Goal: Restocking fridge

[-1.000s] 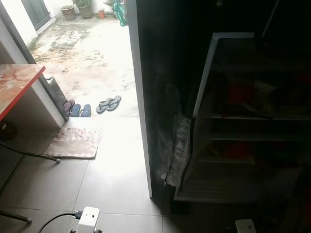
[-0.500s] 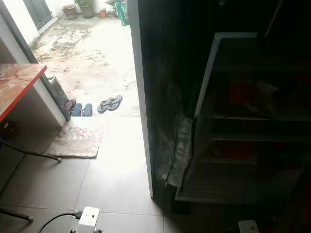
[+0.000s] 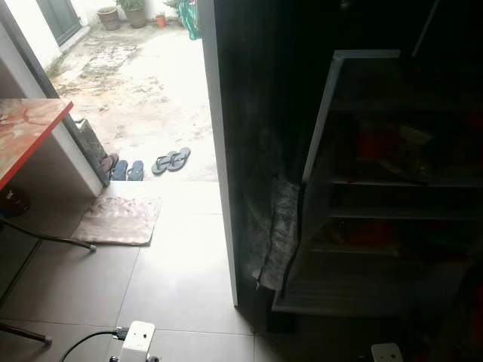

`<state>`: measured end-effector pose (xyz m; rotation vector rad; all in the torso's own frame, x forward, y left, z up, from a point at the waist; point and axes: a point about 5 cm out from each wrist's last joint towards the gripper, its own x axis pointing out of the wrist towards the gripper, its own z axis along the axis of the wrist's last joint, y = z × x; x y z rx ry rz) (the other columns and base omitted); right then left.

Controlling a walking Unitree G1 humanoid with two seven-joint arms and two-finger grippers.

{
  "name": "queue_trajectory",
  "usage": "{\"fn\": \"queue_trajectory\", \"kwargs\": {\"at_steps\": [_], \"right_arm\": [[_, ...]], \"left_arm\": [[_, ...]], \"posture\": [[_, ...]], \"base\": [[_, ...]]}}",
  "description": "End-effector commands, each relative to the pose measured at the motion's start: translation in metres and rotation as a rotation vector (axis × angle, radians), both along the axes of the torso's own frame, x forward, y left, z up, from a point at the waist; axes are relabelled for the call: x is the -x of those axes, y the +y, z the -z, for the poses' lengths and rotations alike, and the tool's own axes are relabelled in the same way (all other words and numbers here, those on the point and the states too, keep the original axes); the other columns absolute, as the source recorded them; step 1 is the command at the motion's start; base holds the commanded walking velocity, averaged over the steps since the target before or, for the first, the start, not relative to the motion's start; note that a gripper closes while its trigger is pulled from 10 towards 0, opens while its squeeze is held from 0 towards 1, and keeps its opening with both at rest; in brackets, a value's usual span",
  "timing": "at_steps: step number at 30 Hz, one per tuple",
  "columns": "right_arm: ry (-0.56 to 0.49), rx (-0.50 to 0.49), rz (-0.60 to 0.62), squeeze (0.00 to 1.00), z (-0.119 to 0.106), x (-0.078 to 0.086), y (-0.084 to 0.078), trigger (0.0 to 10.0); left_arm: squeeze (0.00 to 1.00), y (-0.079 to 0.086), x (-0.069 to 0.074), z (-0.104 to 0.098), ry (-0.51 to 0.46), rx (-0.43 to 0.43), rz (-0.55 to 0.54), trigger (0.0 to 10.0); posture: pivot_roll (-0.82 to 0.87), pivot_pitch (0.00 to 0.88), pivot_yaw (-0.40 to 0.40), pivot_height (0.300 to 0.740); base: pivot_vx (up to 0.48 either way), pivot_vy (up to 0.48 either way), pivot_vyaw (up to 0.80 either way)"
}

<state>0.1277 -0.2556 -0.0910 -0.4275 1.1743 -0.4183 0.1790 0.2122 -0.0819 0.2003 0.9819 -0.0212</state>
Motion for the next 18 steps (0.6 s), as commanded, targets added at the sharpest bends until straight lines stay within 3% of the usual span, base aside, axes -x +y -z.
{"fn": "queue_trajectory", "kwargs": {"at_steps": [1, 6, 18], "right_arm": [[0.011, 0.009, 0.043, 0.0, 0.0, 0.008, -0.008, 10.0], [0.015, 0.047, 0.082, 0.0, -0.004, 0.019, -0.028, 10.0], [0.03, 0.08, 0.216, 0.0, -0.007, 0.048, -0.054, 10.0]], "left_arm": [[0.0, 0.002, 0.003, 0.001, 0.011, 0.0, -0.009, 10.0], [0.0, 0.002, 0.005, 0.002, 0.013, 0.004, -0.01, 10.0], [0.0, 0.001, 0.005, 0.002, 0.016, 0.011, -0.01, 10.0]], "posture": [[0.02, 0.077, 0.027, 0.74], [0.01, 0.078, 0.025, 0.74], [0.0, 0.08, 0.024, 0.74]], "base": [[0.0, 0.0, 0.0], [0.0, 0.0, 0.0], [0.0, 0.0, 0.0]]}}
